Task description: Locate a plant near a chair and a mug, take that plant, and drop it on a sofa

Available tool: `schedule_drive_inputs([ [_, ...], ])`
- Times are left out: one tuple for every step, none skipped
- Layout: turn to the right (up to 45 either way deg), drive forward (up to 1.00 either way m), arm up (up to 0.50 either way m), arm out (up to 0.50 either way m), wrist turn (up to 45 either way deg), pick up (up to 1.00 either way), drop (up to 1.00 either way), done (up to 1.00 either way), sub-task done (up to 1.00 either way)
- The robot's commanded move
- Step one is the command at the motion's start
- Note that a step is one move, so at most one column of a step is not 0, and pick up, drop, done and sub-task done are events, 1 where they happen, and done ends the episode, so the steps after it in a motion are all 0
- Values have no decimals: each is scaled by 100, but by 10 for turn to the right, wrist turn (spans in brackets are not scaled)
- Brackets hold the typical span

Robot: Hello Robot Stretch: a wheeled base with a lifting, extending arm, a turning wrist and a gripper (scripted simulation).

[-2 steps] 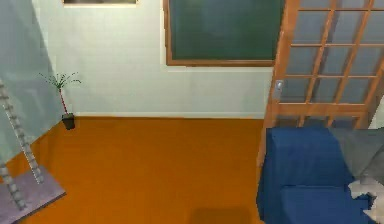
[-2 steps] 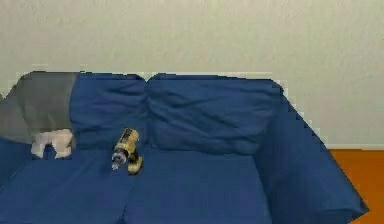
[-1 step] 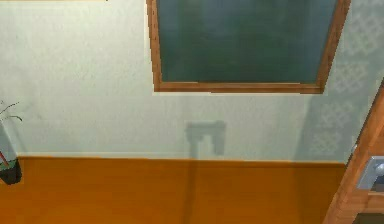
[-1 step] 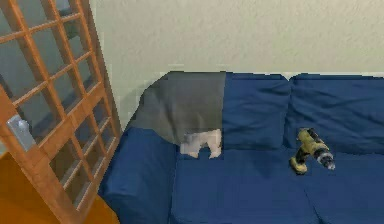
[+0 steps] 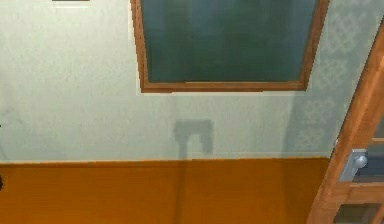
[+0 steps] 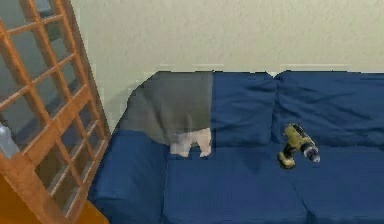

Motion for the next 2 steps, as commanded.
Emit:
schedule_drive_inputs([
  [0, 50, 0, 0, 0, 0, 0, 0, 0],
  [180, 0, 0, 0, 0, 0, 0, 0, 0],
])
